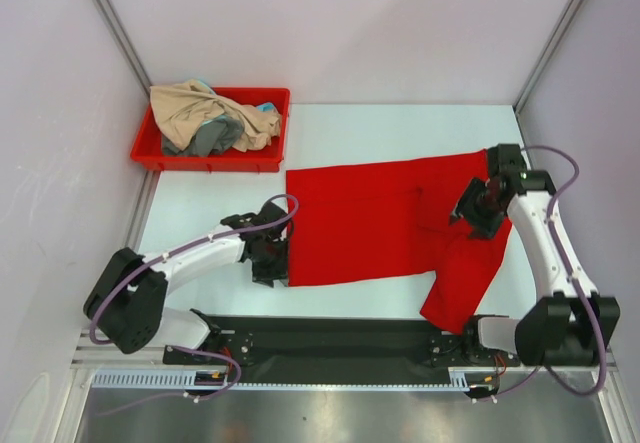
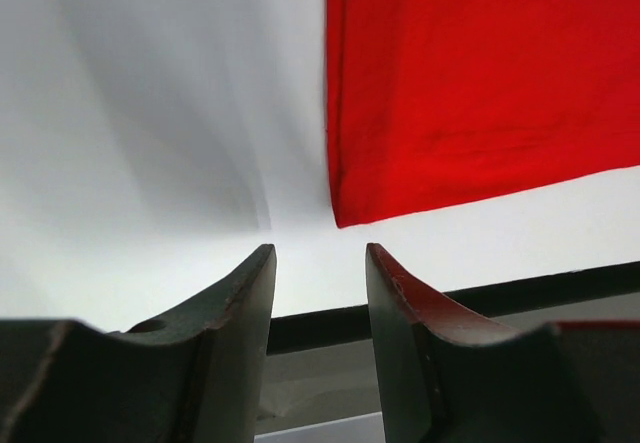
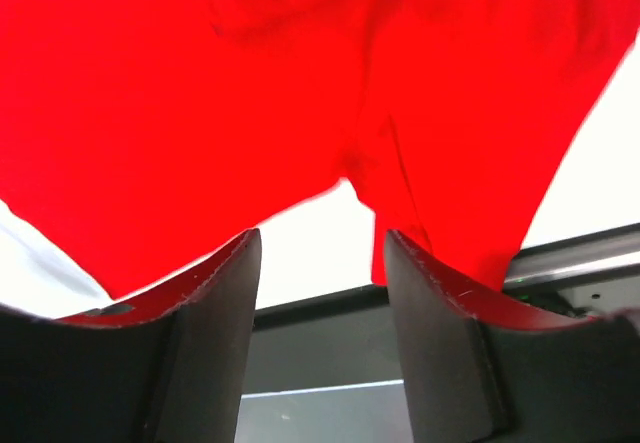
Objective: Fold and stack the t-shirts
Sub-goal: Fold the tshirt
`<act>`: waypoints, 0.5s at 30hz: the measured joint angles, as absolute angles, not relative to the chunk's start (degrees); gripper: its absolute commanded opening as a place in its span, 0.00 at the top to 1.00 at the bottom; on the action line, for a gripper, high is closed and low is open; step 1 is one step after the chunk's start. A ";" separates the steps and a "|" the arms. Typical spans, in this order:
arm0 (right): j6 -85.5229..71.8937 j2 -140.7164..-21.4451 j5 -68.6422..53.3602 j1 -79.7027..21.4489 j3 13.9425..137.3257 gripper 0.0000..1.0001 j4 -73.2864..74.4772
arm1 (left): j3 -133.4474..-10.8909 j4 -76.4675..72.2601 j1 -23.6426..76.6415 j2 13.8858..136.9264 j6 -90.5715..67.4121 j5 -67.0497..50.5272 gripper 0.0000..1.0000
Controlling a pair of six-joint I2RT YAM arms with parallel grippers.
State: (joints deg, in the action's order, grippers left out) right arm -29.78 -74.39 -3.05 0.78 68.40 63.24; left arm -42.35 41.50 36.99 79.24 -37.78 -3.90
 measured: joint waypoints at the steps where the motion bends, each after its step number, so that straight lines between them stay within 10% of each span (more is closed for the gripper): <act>1: -30.50 -72.44 -3.29 0.71 66.48 0.43 63.37 | -42.35 41.32 36.99 78.52 -38.22 -3.51 0.53; 15: -33.61 -68.34 -4.91 0.97 62.52 0.43 65.80 | -42.33 37.15 36.99 80.51 -43.16 -3.09 0.56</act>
